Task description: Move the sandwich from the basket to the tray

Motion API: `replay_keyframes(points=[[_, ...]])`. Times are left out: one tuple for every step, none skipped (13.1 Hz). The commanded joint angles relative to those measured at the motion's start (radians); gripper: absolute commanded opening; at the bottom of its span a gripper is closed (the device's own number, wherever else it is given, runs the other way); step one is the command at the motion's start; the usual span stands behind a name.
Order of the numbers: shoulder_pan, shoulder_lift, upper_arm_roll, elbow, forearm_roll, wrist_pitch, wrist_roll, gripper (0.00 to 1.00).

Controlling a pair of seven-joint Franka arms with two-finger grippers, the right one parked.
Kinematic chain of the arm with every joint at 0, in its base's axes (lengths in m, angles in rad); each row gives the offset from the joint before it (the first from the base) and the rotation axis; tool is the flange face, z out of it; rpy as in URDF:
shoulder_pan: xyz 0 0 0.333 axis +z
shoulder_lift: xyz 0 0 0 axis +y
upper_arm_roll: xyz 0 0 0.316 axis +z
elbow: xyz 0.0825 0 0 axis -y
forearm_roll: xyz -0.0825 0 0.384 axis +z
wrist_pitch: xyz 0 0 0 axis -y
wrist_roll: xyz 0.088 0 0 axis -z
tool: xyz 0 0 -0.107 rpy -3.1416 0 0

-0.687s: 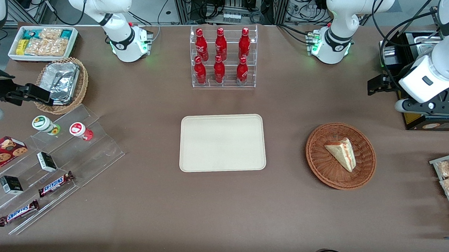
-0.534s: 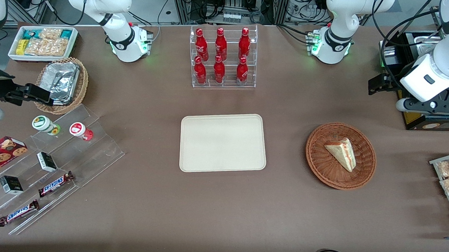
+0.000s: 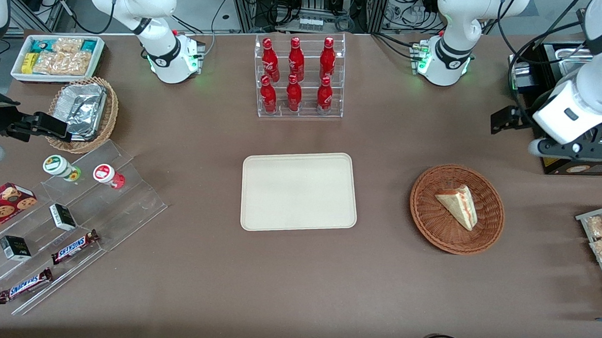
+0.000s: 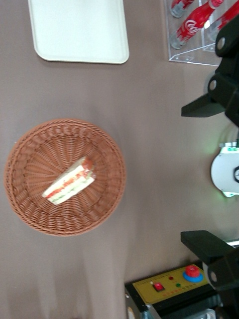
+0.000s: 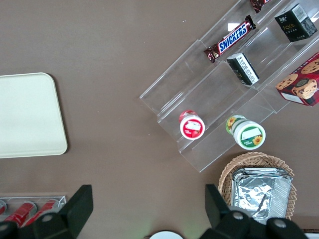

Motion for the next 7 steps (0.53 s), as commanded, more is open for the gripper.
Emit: replay_keyframes(points=[[0.010,0.003,-0.004,-0.069,-0.015,0.081,0.009,1.00],[0.010,0.017,-0.004,-0.084,-0.015,0.110,0.003,1.00],[0.010,0.026,-0.004,-0.102,-0.013,0.141,0.001,1.00],[0.010,0.030,-0.003,-0.134,-0.013,0.179,0.001,1.00],[0.015,0.033,-0.003,-0.170,-0.011,0.228,0.001,1.00],[0.025,0.034,-0.003,-0.208,-0.011,0.277,0.001,1.00],[0.027,0.034,-0.003,-0.243,-0.011,0.327,0.000,1.00]])
